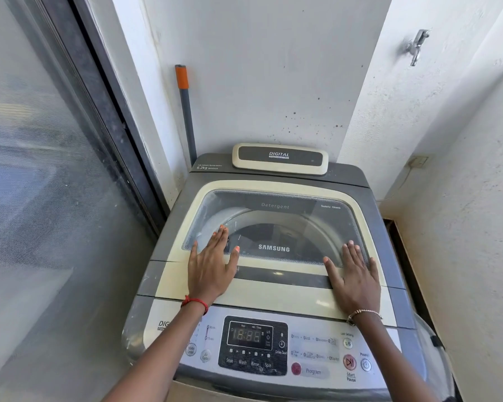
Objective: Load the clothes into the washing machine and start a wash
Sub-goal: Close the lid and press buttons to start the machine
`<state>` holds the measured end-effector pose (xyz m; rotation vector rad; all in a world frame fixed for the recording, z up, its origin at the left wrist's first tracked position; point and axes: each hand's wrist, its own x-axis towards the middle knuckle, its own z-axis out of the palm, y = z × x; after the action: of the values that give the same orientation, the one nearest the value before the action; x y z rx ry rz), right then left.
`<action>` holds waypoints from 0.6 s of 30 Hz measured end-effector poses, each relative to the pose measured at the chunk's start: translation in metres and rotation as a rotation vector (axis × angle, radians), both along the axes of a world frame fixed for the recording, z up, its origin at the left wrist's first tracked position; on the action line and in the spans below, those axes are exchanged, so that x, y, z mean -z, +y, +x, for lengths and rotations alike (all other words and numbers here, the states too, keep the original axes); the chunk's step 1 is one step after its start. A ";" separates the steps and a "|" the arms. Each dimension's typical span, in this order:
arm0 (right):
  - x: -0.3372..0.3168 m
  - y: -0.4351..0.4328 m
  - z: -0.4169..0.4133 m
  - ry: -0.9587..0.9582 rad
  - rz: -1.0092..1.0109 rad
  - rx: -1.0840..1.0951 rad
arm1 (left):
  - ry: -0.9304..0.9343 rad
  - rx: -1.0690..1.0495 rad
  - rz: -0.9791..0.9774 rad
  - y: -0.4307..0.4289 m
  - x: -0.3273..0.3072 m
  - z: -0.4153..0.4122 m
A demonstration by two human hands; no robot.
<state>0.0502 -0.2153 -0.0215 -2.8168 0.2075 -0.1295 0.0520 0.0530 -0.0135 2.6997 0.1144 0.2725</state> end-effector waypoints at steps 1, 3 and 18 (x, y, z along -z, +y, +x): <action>0.000 0.000 0.000 -0.004 0.002 0.001 | 0.002 -0.004 -0.001 0.000 0.000 0.000; 0.000 0.000 0.001 -0.010 0.011 0.003 | 0.005 -0.008 0.001 0.000 -0.001 -0.001; 0.001 0.000 0.000 -0.053 0.073 0.015 | 0.011 -0.024 -0.028 -0.001 0.001 0.000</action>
<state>0.0506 -0.2151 -0.0224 -2.7358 0.2169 -0.1959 0.0518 0.0521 -0.0146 2.6733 0.1531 0.2619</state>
